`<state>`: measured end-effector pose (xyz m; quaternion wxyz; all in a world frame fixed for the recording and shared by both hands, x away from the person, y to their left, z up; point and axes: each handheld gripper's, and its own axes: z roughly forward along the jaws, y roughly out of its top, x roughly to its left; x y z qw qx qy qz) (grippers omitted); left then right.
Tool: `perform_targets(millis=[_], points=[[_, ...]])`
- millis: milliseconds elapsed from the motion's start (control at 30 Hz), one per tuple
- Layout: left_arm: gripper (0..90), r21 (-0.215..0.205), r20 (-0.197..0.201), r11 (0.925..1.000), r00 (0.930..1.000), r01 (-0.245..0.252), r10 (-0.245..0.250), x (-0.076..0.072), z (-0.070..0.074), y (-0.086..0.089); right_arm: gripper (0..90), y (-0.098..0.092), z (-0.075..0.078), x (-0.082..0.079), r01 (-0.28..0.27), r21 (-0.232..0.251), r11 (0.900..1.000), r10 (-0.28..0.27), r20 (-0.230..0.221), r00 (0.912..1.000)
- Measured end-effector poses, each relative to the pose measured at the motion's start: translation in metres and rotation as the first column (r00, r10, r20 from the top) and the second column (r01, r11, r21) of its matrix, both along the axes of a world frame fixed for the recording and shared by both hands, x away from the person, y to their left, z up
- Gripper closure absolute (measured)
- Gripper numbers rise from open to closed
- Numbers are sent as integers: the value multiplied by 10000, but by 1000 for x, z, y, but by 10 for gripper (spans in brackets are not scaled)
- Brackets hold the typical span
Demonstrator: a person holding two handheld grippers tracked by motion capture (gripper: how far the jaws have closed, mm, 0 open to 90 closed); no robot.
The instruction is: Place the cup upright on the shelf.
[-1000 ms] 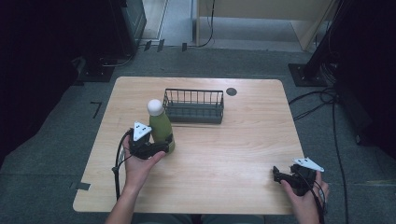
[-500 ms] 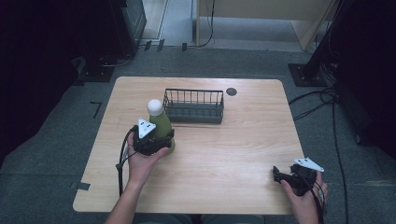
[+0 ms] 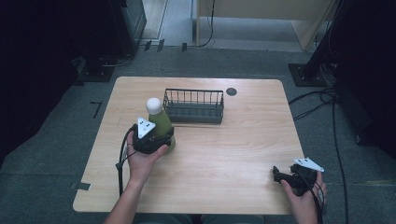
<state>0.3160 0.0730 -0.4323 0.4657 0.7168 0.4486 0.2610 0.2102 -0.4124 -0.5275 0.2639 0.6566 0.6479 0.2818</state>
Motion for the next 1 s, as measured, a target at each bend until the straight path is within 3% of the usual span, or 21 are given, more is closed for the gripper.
perform_targets(millis=[133,367,633,833,1000], points=[[212,-174,187,9998,9998,2,1,3,7,-1,0,0,0,0,-4,-4,10000,4,2,10000],[213,-179,942,9998,9955,-51,68,6,16,-5,0,0,0,0,-3,0,10000,3,0,10000],[213,-214,1303,9998,9915,27,1,12,28,-8,0,0,0,0,1,1,10000,-1,-2,10000],[213,-514,1669,9986,9860,115,-27,16,37,-10,0,0,0,0,10,11,10000,-10,5,10000],[213,-349,1901,9990,9811,-291,352,19,44,-12,0,0,0,0,1,6,10000,-1,2,10000]])
